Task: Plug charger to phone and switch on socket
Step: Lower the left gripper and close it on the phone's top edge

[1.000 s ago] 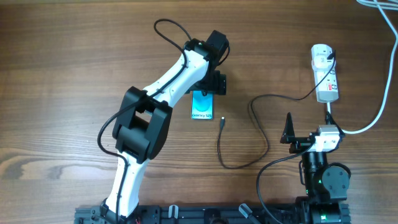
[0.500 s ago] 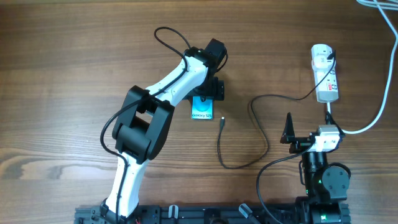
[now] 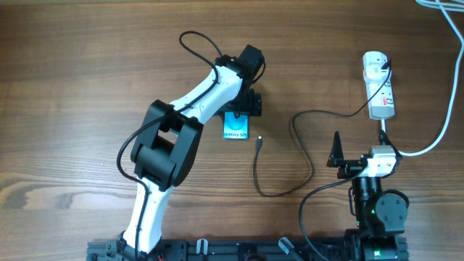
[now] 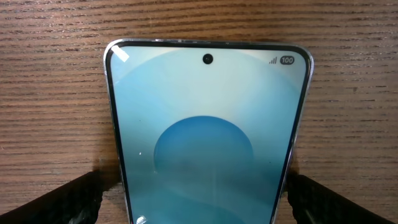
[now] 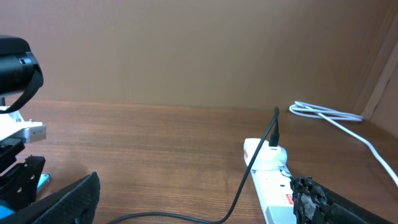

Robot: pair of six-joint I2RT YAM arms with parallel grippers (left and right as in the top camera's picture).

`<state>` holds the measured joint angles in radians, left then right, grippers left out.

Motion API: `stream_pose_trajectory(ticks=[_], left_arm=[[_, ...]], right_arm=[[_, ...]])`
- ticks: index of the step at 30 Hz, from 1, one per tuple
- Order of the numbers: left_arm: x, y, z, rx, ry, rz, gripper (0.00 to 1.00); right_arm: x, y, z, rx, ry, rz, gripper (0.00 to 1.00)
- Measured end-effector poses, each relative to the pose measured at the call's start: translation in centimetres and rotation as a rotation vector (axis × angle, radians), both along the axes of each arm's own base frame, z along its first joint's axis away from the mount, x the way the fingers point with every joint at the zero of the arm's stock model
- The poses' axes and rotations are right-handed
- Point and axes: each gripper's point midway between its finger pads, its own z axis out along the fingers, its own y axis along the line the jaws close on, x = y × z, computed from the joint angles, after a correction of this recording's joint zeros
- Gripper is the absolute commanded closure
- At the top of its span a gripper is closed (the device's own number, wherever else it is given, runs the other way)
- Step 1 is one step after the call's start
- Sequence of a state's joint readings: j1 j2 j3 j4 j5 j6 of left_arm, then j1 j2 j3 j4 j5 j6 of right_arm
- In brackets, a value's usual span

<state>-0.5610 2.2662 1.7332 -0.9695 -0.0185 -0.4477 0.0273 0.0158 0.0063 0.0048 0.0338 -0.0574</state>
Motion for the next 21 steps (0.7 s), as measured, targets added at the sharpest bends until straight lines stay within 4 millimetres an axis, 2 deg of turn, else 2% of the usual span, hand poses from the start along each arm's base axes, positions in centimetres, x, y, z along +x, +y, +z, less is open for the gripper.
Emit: stream_pose_trajectory(ticks=[8, 15, 17, 21], left_arm=[[-0.02, 0.01, 0.00, 0.000, 0.001, 0.000, 0.00], [-0.02, 0.10, -0.02, 0.005, 0.000, 0.001, 0.07], [-0.03, 0.14, -0.02, 0.007, 0.000, 0.001, 0.15], [-0.11, 0.14, -0.03, 0.006, 0.004, 0.003, 0.21]], right_arm=[[0.00, 0.00, 0.00, 0.000, 0.000, 0.000, 0.00], [0.00, 0.00, 0.00, 0.000, 0.000, 0.000, 0.00], [0.00, 0.00, 0.00, 0.000, 0.000, 0.000, 0.00], [0.00, 0.00, -0.01, 0.000, 0.000, 0.000, 0.00]])
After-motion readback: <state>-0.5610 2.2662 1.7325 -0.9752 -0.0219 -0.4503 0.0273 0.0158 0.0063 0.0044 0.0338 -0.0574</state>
